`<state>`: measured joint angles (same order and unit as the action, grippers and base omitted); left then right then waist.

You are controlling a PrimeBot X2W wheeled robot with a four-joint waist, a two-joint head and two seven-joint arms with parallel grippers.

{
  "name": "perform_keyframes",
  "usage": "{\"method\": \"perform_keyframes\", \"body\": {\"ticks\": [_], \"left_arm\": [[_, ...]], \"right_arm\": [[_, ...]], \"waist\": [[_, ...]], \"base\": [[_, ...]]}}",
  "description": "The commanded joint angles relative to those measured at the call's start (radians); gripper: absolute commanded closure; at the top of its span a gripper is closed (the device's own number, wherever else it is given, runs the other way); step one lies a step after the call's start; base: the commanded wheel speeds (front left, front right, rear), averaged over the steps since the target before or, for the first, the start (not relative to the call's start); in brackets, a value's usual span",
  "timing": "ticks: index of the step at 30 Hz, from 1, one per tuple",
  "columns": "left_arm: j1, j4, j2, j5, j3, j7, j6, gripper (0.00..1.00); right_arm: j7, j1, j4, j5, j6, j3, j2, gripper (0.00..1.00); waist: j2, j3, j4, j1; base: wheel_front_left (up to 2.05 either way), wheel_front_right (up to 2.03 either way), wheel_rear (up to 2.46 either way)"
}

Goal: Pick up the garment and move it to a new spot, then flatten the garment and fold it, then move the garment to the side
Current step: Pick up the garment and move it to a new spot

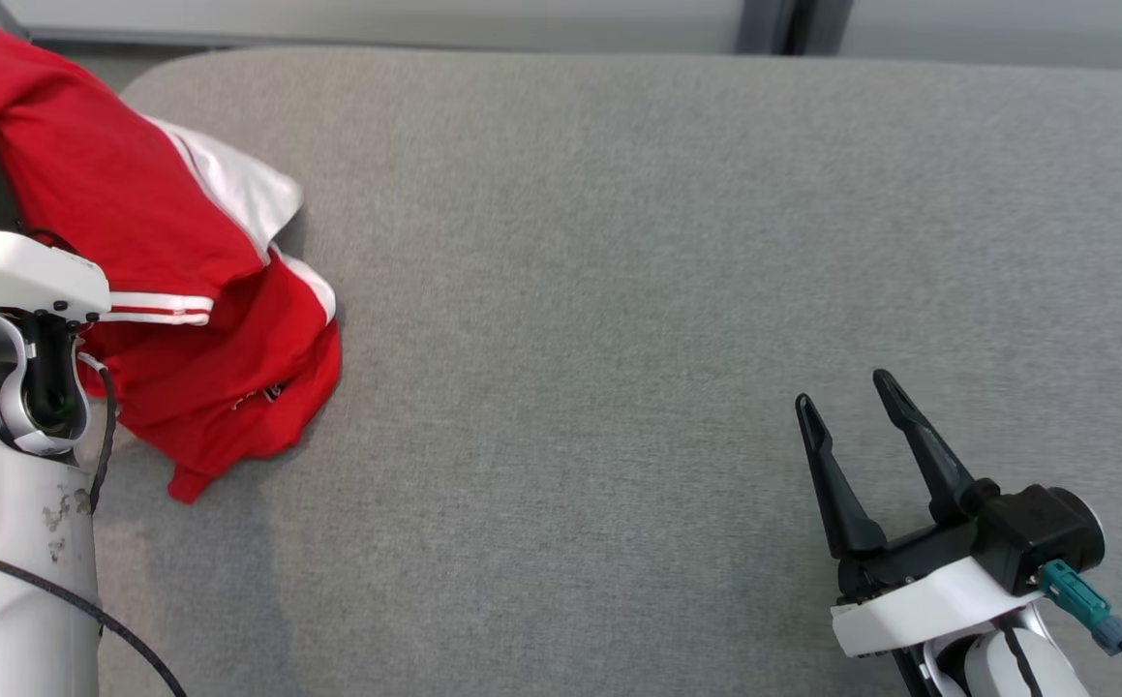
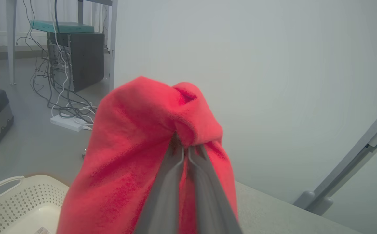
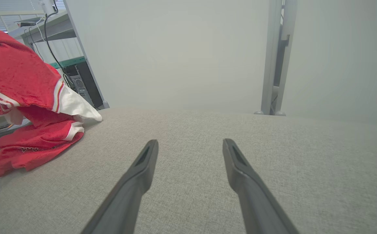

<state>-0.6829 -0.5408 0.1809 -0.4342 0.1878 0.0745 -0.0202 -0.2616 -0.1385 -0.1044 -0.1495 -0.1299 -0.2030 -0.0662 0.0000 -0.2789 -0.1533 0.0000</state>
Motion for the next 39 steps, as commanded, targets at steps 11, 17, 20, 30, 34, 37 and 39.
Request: {"method": "perform_keyframes", "body": {"ticks": [11, 17, 20, 30, 34, 37, 39], "left_arm": [[0.121, 0.383, -0.014, -0.013, -0.054, -0.172, -0.024, 1.0], [0.155, 0.521, -0.043, -0.021, -0.107, -0.255, -0.03, 1.0], [0.164, 0.562, -0.057, -0.023, -0.139, -0.285, -0.028, 1.0], [0.156, 0.563, -0.099, -0.02, -0.264, -0.324, -0.025, 1.0], [0.154, 0.531, -0.108, -0.003, -0.296, -0.311, -0.034, 1.0], [0.163, 0.49, -0.113, -0.003, -0.32, -0.292, -0.044, 1.0], [0.169, 0.458, -0.115, 0.0, -0.336, -0.277, -0.048, 1.0]], "right_arm": [[-0.005, 0.025, -0.014, -0.027, -0.001, -0.01, 0.013, 0.0], [-0.005, 0.024, -0.009, -0.065, -0.001, -0.019, 0.013, 0.0], [-0.005, 0.023, -0.007, -0.074, -0.001, -0.022, 0.013, 0.0], [-0.005, 0.009, 0.002, -0.109, -0.001, -0.034, 0.014, 0.0], [-0.005, 0.004, 0.006, -0.119, -0.001, -0.04, 0.013, 0.0], [-0.005, 0.003, 0.011, -0.128, -0.002, -0.039, 0.014, 0.0], [-0.005, 0.002, 0.013, -0.134, -0.002, -0.038, 0.014, 0.0]], "waist": [[0.0, 0.12, 0.129, 0.0], [0.0, 0.142, 0.228, 0.0], [0.0, 0.145, 0.283, 0.0], [0.0, 0.133, 0.472, 0.0], [0.0, 0.124, 0.521, 0.0], [0.0, 0.109, 0.563, 0.0], [0.0, 0.098, 0.582, 0.0]], "base": [[0.0, 0.0, 0.0], [0.0, 0.0, 0.0], [0.0, 0.0, 0.0], [0.0, 0.0, 0.0], [0.0, 0.0, 0.0], [0.0, 0.0, 0.0], [0.0, 0.0, 0.0]]}}
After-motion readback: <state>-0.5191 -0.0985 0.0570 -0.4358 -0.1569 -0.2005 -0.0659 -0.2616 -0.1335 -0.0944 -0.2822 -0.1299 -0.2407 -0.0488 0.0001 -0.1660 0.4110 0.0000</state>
